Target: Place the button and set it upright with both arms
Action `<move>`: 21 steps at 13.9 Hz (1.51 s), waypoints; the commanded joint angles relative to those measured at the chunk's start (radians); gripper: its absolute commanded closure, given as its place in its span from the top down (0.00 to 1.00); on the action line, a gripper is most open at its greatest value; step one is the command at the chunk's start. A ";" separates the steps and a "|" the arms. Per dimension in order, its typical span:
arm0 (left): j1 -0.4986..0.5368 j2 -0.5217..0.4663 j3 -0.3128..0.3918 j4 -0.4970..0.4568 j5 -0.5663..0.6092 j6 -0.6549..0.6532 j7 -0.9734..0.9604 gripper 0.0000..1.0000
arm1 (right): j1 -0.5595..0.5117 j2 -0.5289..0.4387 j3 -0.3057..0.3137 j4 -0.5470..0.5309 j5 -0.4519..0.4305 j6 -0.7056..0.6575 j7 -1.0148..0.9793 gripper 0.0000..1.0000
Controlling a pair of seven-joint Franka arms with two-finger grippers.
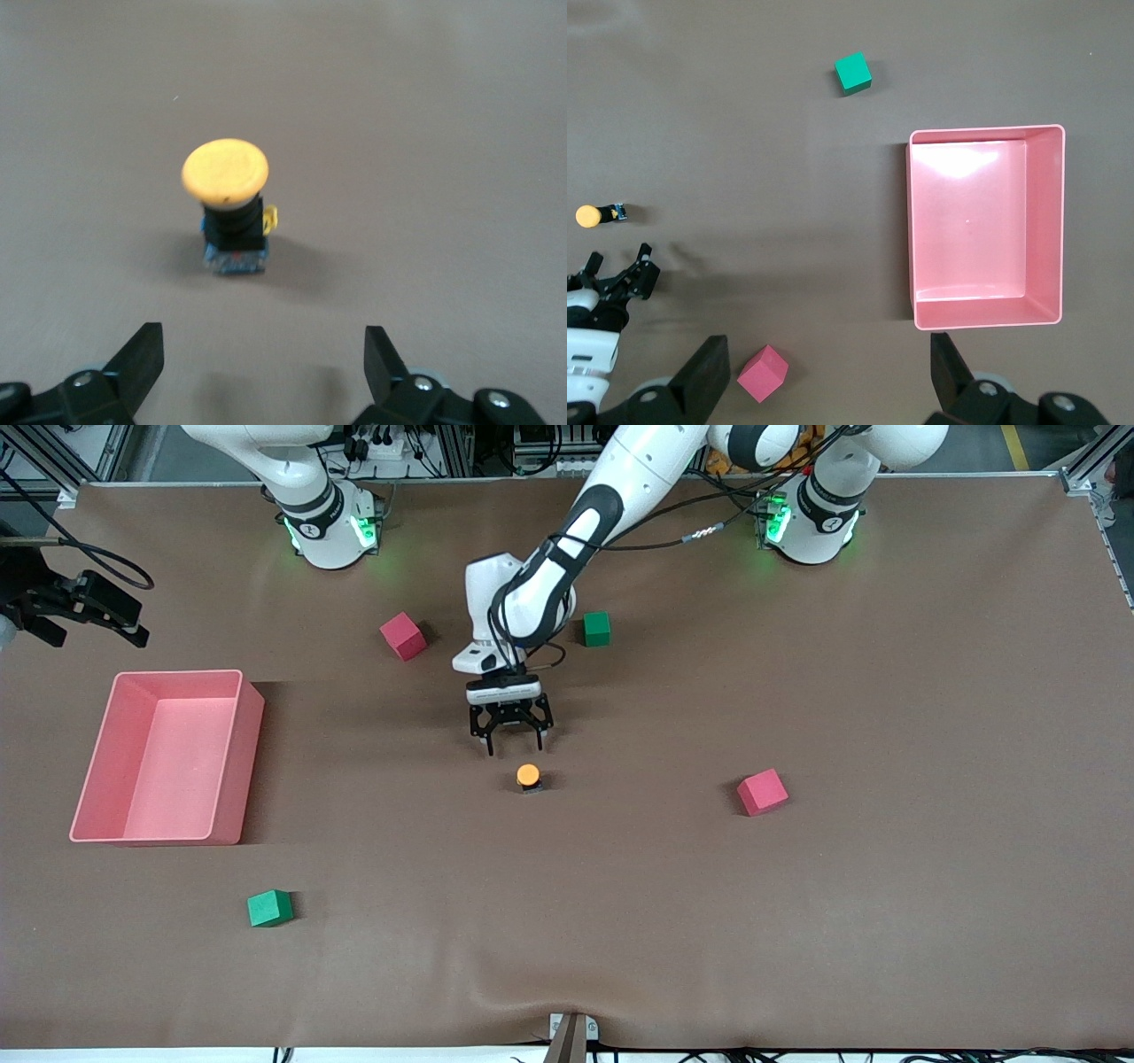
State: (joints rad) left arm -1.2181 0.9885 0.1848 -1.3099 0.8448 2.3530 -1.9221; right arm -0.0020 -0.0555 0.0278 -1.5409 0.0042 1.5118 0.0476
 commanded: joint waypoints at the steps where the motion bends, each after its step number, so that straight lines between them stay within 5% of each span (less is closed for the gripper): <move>1: -0.003 -0.088 -0.047 -0.023 -0.145 -0.124 0.075 1.00 | 0.000 0.003 -0.003 0.007 -0.003 -0.009 -0.012 1.00; 8: 0.018 -0.293 -0.065 -0.017 -0.465 -0.299 0.363 1.00 | 0.000 0.003 -0.003 0.007 -0.001 -0.009 -0.011 1.00; 14: 0.201 -0.588 -0.065 -0.020 -0.742 -0.532 0.704 1.00 | 0.000 0.003 -0.003 0.007 -0.001 -0.009 -0.011 1.00; 21: 0.463 -0.786 -0.067 -0.023 -0.779 -0.826 1.150 1.00 | 0.002 0.003 -0.003 0.007 -0.001 -0.009 -0.011 1.00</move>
State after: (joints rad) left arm -0.8175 0.2540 0.1313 -1.2971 0.0991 1.5785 -0.9042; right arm -0.0021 -0.0536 0.0270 -1.5416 0.0042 1.5108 0.0475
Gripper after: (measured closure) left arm 0.000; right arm 0.000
